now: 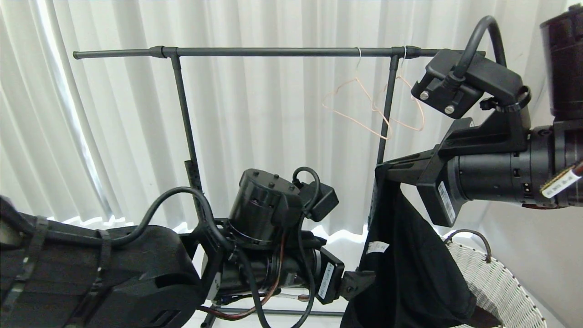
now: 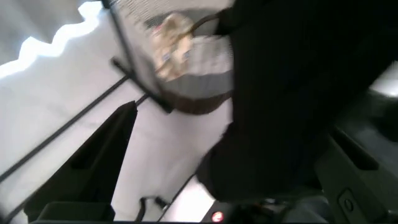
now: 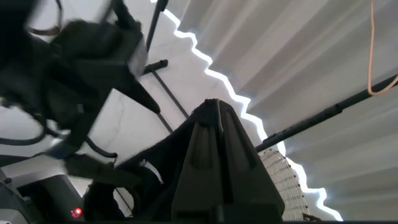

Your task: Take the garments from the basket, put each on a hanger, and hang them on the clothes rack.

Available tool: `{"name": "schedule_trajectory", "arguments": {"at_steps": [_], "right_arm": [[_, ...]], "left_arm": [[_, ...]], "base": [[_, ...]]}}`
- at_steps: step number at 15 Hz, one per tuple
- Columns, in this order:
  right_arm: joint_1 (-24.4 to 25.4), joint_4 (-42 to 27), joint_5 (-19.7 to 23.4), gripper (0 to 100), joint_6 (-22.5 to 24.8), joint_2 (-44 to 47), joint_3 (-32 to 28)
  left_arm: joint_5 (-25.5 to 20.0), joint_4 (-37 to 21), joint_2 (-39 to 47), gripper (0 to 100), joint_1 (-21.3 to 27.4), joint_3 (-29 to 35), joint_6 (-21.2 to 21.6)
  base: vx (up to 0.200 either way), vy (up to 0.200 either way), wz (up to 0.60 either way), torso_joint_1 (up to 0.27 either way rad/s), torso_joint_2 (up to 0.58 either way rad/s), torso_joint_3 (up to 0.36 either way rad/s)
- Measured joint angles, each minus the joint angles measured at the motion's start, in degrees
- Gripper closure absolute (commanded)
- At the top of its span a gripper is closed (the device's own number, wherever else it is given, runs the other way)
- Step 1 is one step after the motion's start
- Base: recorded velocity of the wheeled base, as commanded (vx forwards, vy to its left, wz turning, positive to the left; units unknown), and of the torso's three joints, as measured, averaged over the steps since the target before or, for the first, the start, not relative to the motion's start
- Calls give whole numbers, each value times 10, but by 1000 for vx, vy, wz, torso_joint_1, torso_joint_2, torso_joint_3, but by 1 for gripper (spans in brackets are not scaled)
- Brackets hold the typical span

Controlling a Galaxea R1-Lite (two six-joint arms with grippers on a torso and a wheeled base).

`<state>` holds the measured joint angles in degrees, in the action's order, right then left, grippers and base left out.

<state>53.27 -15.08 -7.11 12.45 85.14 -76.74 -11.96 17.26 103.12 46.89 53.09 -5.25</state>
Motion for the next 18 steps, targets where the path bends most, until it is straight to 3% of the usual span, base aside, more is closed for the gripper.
{"name": "schedule_trajectory", "arguments": {"at_steps": [6, 7, 12, 15, 17, 18], "right_arm": [[0, -1, 0, 100, 0, -3, 0], [0, 0, 0, 100, 0, -4, 0], [-9, 0, -2, 100, -1, -10, 8], [-33, 0, -2, 100, -10, -24, 33], [-39, 0, -13, 100, -10, -38, 44], [-40, 0, -19, 100, -10, -45, 48]], "left_arm": [[17, 1, 31, 0, -2, -33, -1], [16, 1, 31, 100, -2, -35, 0], [62, 30, 20, 100, 2, -55, 0], [77, 24, -46, 100, 3, -83, -10], [79, -54, -120, 100, 1, -77, -18], [79, -128, -162, 100, -2, -54, -20]], "base": [[0, 0, 0, 0, 0, 0], [0, 0, 0, 0, 0, 0], [0, 0, 0, 0, 0, 0], [0, 0, 0, 0, 0, 0], [0, 0, 0, 0, 0, 0], [0, 0, 0, 0, 0, 0]]}}
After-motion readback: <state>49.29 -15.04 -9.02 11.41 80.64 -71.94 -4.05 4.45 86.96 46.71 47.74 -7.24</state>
